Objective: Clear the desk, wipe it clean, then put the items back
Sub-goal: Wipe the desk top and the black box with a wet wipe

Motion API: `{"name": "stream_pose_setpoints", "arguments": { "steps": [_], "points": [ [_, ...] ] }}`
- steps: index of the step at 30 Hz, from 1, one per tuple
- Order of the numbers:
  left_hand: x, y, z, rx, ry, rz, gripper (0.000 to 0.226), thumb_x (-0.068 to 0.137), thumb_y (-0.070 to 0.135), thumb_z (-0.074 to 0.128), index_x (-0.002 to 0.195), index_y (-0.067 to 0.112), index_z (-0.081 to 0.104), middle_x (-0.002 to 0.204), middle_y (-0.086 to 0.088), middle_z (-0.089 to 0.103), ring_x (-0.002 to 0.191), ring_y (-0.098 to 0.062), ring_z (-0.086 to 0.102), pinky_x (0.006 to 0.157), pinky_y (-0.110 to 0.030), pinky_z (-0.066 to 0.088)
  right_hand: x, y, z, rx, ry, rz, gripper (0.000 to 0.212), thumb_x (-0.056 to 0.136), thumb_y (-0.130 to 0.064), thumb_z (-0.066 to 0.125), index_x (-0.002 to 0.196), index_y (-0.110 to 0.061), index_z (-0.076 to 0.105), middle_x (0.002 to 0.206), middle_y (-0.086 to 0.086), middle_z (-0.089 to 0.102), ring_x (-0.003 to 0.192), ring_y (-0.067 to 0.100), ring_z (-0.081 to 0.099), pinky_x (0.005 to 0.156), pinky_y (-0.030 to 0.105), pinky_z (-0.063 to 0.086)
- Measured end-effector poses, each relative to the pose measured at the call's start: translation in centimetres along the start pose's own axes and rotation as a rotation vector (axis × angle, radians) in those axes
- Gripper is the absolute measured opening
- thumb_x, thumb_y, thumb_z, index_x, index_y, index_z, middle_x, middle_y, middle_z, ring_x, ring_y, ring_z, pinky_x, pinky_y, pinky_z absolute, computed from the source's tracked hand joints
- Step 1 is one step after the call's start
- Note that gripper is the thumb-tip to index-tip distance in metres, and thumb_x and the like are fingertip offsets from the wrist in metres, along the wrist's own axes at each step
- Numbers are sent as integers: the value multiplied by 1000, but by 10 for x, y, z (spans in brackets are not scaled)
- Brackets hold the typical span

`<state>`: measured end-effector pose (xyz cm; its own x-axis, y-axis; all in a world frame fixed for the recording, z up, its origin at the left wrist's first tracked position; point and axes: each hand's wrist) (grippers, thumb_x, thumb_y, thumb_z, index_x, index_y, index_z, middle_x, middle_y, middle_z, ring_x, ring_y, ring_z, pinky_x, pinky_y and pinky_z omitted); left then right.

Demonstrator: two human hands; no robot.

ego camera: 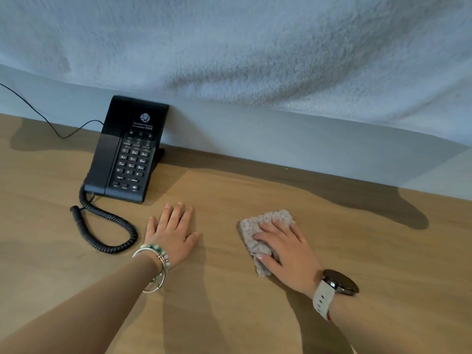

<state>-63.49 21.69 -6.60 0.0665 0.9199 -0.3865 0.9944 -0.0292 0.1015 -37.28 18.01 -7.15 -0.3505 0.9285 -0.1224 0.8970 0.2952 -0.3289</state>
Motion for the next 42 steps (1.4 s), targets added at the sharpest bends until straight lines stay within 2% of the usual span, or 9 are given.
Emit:
{"name": "stream_pose_setpoints", "arguments": {
  "steps": [4, 8, 14, 16, 18, 22, 32, 38, 42],
  "points": [
    [-1, -1, 2, -5, -10, -6, 65, 97, 52, 17, 147, 27, -15, 155, 6, -22, 143, -17, -19, 115, -46, -6, 6, 60, -12, 69, 291, 234, 32, 90, -39, 45, 114, -23, 58, 133, -1, 53, 125, 22, 46, 103, 36, 31],
    [1, -1, 0, -9, -17, -17, 64, 97, 53, 16, 147, 28, -15, 155, 7, -21, 143, -16, -19, 115, -45, -6, 37, 76, -24, 96, 350, 617, 29, 92, -30, 49, 119, -20, 52, 129, 7, 54, 124, 28, 44, 106, 41, 28],
    [7, 3, -5, -203, -11, -152, 63, 97, 53, 17, 149, 29, -11, 155, 14, -17, 143, -13, -18, 115, -46, -7, 9, -29, -2, 82, 33, -261, 29, 88, -39, 37, 113, -31, 51, 138, -24, 34, 137, 4, 23, 115, 28, 6],
    [8, 6, -6, -210, -21, -183, 65, 96, 56, 16, 148, 30, -11, 155, 14, -18, 143, -15, -19, 116, -48, -6, 7, -10, -4, 73, -18, -218, 36, 86, -43, 33, 112, -30, 54, 137, -24, 33, 136, 5, 23, 114, 28, 10],
    [9, 9, -7, -178, -36, -200, 70, 92, 63, 16, 148, 31, -11, 155, 14, -19, 143, -17, -20, 115, -50, -6, 21, 23, -16, 110, 164, -46, 15, 87, -34, 43, 98, -30, 51, 115, -9, 56, 112, 16, 52, 93, 29, 41],
    [18, 18, -16, -130, -137, -247, 90, 80, 79, 15, 148, 28, -14, 154, 12, -23, 142, -22, -21, 114, -56, -4, 58, 69, -50, 278, 356, 353, 11, 92, -16, 54, 103, -15, 52, 90, -3, 56, 81, 15, 56, 59, 16, 36],
    [26, 23, -19, -74, -191, -256, 83, 85, 74, 20, 144, 34, -22, 151, 9, -32, 140, -30, -26, 111, -63, -1, 133, 77, -43, -68, 216, 300, 40, 95, -33, 44, 134, -22, 43, 139, 4, 42, 128, 28, 36, 105, 38, 31],
    [26, 22, -17, -63, -204, -243, 83, 84, 75, 19, 144, 35, -23, 150, 8, -33, 139, -31, -27, 110, -63, -2, 62, 28, -24, 175, 51, -358, 24, 81, -31, 52, 96, -19, 66, 108, -4, 64, 106, 9, 54, 99, 24, 40],
    [26, 23, -18, -65, -201, -245, 82, 84, 75, 19, 144, 35, -23, 151, 7, -32, 139, -31, -27, 110, -63, -1, 89, 70, -39, 198, 322, 37, 29, 88, -30, 54, 115, -22, 61, 126, -1, 57, 116, 17, 52, 99, 29, 37]
  ]
}}
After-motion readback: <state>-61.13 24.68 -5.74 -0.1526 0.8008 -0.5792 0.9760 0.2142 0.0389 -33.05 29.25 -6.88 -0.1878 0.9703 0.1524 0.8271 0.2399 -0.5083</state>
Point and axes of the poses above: each hand's wrist, its own x-axis towards the middle knuckle, its own z-axis out of the palm, y = z × x
